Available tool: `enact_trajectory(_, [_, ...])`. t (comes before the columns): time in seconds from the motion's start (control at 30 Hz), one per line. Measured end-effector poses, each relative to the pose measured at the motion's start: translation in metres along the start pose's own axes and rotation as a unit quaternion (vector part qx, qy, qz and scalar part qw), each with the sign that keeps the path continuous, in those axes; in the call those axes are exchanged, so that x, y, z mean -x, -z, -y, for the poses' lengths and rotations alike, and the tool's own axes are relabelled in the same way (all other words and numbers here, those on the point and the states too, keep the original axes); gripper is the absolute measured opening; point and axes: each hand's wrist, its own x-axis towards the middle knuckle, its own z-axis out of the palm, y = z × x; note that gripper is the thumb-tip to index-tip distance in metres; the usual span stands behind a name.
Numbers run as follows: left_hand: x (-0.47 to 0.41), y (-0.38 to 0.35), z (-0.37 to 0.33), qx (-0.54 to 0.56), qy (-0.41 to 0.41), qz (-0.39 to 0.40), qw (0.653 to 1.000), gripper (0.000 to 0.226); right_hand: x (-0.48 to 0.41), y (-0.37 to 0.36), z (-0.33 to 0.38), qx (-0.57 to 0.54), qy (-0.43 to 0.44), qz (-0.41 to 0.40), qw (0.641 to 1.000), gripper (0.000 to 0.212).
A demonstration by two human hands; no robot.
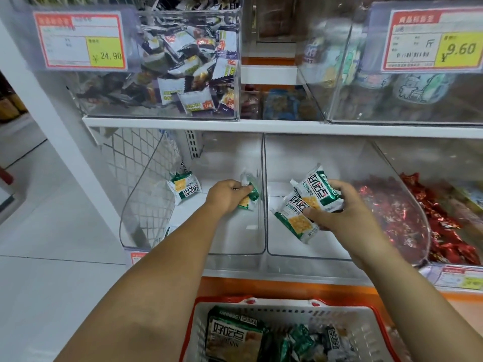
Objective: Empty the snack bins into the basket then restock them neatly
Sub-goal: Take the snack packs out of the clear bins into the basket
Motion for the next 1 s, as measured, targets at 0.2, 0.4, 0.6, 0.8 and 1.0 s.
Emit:
enact_trajectory(0.2, [0.015, 0.023, 0.005, 0.002, 0.011, -0.030, 0.999, 0.021, 0.003, -0.004, 0.002, 0.003, -0.005, 0.005, 1.000, 0.051])
enact_trajectory(0.4, [0.078, 0.063, -0.014, 0.069, -0.114, -0.158, 0.978, 0.040, 0.021, 0.000, 0.015, -0.055, 0.017, 0.011, 0.998, 0.050])
enact_trajectory(0.6, [0.197, 0.065, -0.021, 0.098, -0.184, -0.117, 0.971, 0.020, 0.066, 0.026, 0.028, -0.089, 0.044, 0.091, 0.991, 0.050])
enact_trajectory(0.8, [0.251, -0.032, 0.021, -0.016, -0.117, 0.113, 0.987, 0.037, 0.115, 0.072, -0.031, 0.278, -0.042, 0.214, 0.935, 0.061])
enact_trajectory(1.0, [0.256, -0.155, 0.104, -0.071, 0.034, 0.252, 0.965, 0.033, 0.147, 0.074, -0.172, 0.308, -0.270, 0.191, 0.892, 0.075])
